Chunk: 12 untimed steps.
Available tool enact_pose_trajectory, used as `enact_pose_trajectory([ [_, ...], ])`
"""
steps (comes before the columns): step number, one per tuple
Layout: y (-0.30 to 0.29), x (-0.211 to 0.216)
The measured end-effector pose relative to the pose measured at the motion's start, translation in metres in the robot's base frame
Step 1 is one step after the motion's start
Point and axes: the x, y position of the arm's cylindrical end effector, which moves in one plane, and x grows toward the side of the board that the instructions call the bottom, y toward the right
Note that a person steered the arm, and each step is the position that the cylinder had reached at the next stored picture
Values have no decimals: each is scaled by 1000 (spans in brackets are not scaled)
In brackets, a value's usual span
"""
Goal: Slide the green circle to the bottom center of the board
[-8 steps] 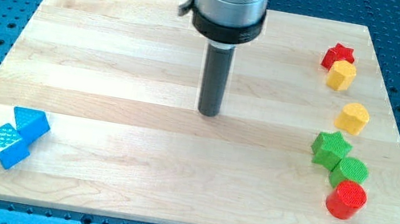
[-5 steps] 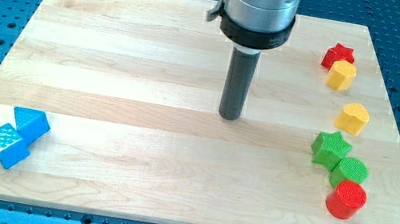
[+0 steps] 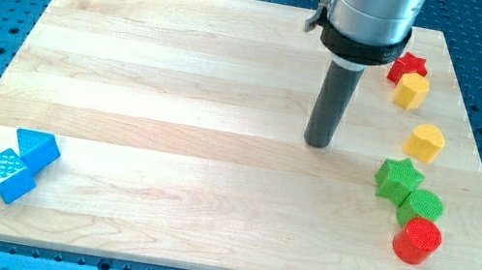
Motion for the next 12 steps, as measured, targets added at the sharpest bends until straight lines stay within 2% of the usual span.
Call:
enact_pose_trajectory([
  [1,23,-9],
  [2,65,-1],
  [4,150,45],
  [5,157,85],
  [6,124,98],
  [7,38,81],
  [8,-41,87],
  [9,-5,77],
  [10,-27,129],
  [11,-71,139],
  [12,4,118],
])
